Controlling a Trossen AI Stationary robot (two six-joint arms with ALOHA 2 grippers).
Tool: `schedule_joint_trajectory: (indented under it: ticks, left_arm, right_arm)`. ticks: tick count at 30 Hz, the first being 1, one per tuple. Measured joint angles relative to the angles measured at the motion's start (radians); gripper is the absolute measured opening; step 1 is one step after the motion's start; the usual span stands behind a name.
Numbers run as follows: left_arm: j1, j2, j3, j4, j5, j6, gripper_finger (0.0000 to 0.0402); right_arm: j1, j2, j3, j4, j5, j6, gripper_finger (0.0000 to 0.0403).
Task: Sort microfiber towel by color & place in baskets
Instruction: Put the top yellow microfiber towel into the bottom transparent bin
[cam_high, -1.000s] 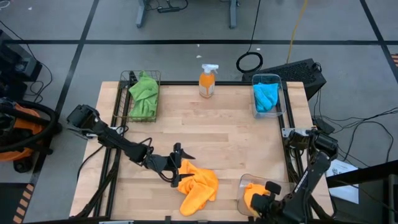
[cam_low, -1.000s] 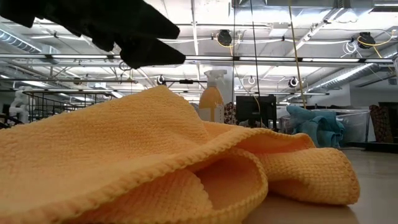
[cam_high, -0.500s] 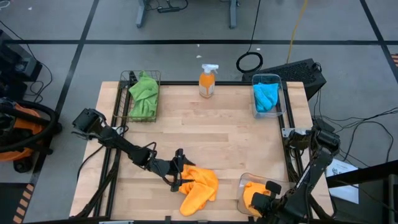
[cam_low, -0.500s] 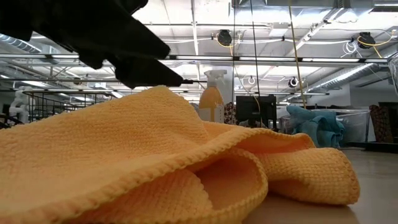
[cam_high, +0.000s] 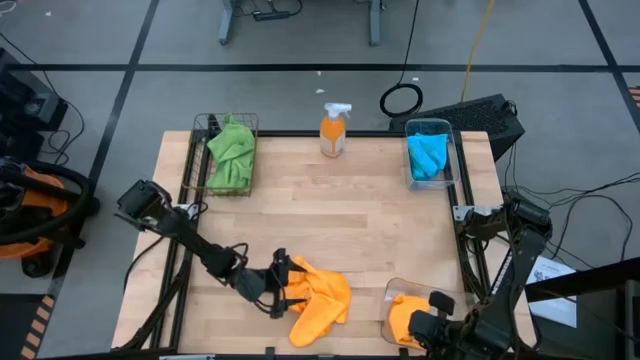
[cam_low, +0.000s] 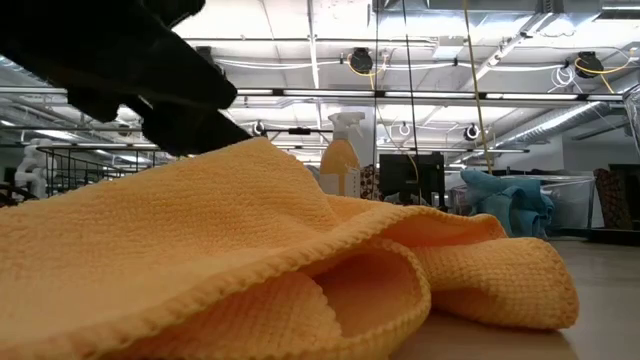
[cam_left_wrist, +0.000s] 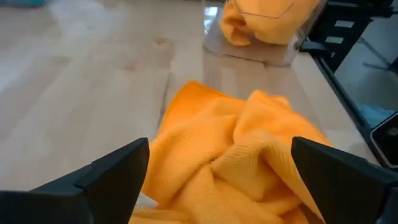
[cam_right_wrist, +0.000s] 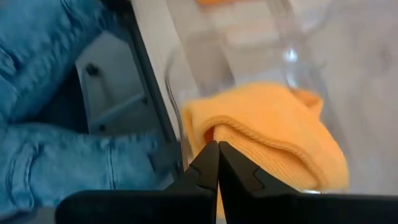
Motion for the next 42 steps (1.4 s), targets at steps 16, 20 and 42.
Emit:
schedule_joint_trajectory:
  ticks: [16, 20, 42]
  left_arm:
    - [0.075, 0.220, 0.071, 0.114, 0.091, -0.032, 0.0393]
    - [0.088, 0.222, 0.078, 0.114, 0.111, -0.031, 0.0393]
    - [0.133, 0.222, 0.078, 0.022, 0.113, -0.005, 0.0106]
  right_arm:
    - [-0.009, 0.113, 0.022, -0.117, -0.014, 0.017, 0.0000]
    - [-0.019, 0.183, 0.022, -0.128, -0.056, -0.006, 0.0000]
    - [0.036, 0.092, 0.160, -0.171, 0.122, 0.039, 0.0209]
